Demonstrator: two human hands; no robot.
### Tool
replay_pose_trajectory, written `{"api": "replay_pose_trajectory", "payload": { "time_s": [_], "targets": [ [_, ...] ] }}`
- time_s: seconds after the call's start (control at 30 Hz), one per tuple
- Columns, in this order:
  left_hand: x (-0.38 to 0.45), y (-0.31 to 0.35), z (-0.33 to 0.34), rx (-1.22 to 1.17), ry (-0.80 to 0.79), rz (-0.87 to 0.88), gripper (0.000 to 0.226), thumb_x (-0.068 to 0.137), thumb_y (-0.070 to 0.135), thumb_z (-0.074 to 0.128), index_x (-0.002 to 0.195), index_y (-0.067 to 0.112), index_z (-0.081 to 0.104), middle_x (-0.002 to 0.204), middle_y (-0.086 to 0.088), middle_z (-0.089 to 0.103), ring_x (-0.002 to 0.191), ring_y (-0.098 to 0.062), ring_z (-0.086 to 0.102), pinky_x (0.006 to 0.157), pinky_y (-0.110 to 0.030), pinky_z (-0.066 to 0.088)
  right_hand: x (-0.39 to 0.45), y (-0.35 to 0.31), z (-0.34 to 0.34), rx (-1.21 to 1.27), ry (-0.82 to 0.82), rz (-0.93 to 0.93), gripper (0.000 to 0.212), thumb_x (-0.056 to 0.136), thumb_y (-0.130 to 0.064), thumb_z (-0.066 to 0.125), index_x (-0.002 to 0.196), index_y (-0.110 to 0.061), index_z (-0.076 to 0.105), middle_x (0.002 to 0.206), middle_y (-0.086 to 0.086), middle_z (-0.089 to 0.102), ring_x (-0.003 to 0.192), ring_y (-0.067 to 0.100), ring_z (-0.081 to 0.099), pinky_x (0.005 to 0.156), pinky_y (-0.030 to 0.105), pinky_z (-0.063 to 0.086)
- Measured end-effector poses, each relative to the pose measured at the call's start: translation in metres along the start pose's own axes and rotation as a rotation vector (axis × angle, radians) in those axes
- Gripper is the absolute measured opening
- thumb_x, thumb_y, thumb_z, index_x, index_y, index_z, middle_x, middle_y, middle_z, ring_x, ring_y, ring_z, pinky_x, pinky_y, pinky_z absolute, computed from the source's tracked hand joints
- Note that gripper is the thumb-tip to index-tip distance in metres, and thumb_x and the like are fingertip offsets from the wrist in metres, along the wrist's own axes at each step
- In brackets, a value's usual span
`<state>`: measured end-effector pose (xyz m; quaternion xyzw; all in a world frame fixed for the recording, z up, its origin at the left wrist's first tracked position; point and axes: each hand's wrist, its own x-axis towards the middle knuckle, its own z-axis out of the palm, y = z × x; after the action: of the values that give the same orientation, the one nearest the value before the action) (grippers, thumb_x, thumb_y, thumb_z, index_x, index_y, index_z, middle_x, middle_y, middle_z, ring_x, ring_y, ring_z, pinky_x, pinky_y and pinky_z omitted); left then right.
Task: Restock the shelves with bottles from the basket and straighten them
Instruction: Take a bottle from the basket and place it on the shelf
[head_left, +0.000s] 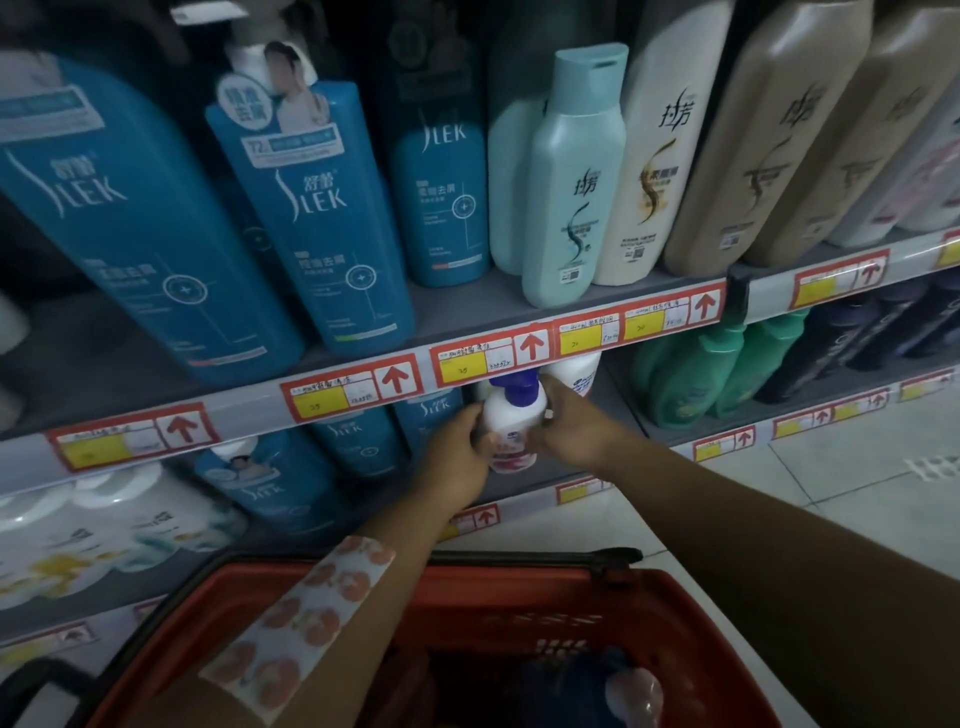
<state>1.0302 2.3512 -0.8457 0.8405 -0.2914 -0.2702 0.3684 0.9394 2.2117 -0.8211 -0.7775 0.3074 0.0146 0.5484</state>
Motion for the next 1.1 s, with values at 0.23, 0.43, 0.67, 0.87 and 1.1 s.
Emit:
{"api": "replay_pose_trajectory", "payload": {
  "time_s": [0.23, 0.43, 0.67, 0.87, 1.1],
  "targets": [
    [-0.004, 0.002, 0.001, 0.039, -0.042, 0.027, 0.066, 0.101, 0.013, 0.054, 0.157, 0.037, 0.026, 0.147, 0.000, 0.052, 0.135, -0.021, 0.048, 0.112, -0.045, 0.041, 0.004, 0.001, 0.005, -0.064, 0.035, 0.018, 0.065, 0.089, 0.002, 0.064, 0.145, -0.025, 0.044, 0.140, 0.004, 0.056, 0.132, 0.026, 0.050, 0.111, 0.053, 0.043],
    [-0.015, 0.007, -0.005, 0.078, -0.062, 0.013, 0.069, 0.098, 0.004, 0.051, 0.157, 0.032, 0.028, 0.148, -0.003, 0.052, 0.132, -0.022, 0.052, 0.111, -0.046, 0.043, -0.001, 0.006, 0.000, -0.158, -0.040, 0.207, 0.044, 0.092, -0.007, 0.063, 0.135, -0.014, 0.054, 0.132, 0.012, 0.061, 0.114, 0.033, 0.061, 0.092, 0.049, 0.058],
    [-0.064, 0.028, -0.054, 0.336, -0.011, 0.209, 0.039, 0.098, 0.005, 0.050, 0.134, 0.019, 0.061, 0.129, -0.005, 0.066, 0.116, -0.021, 0.061, 0.100, -0.037, 0.050, -0.049, -0.038, -0.009, -0.549, -0.071, 0.030, 0.039, 0.094, -0.007, 0.058, 0.132, -0.007, 0.060, 0.136, 0.012, 0.060, 0.120, 0.029, 0.059, 0.094, 0.033, 0.051],
    [-0.153, 0.027, -0.082, 0.715, -0.100, 0.471, 0.048, 0.095, 0.013, 0.051, 0.143, 0.017, 0.050, 0.138, -0.006, 0.056, 0.122, -0.025, 0.054, 0.101, -0.040, 0.047, -0.135, -0.081, 0.008, -0.971, -0.107, -0.146, 0.036, 0.094, -0.009, 0.051, 0.130, -0.009, 0.057, 0.131, 0.016, 0.061, 0.116, 0.033, 0.059, 0.080, 0.027, 0.043],
    [-0.255, 0.012, -0.103, 0.940, -0.120, 0.469, 0.045, 0.081, 0.029, 0.050, 0.122, 0.014, 0.061, 0.122, -0.008, 0.060, 0.114, -0.030, 0.056, 0.094, -0.039, 0.048, -0.223, -0.098, 0.042, -1.169, -0.185, -0.232, 0.039, 0.091, -0.026, 0.054, 0.128, -0.016, 0.059, 0.130, 0.013, 0.060, 0.116, 0.031, 0.060, 0.097, 0.043, 0.053]
  ]
}}
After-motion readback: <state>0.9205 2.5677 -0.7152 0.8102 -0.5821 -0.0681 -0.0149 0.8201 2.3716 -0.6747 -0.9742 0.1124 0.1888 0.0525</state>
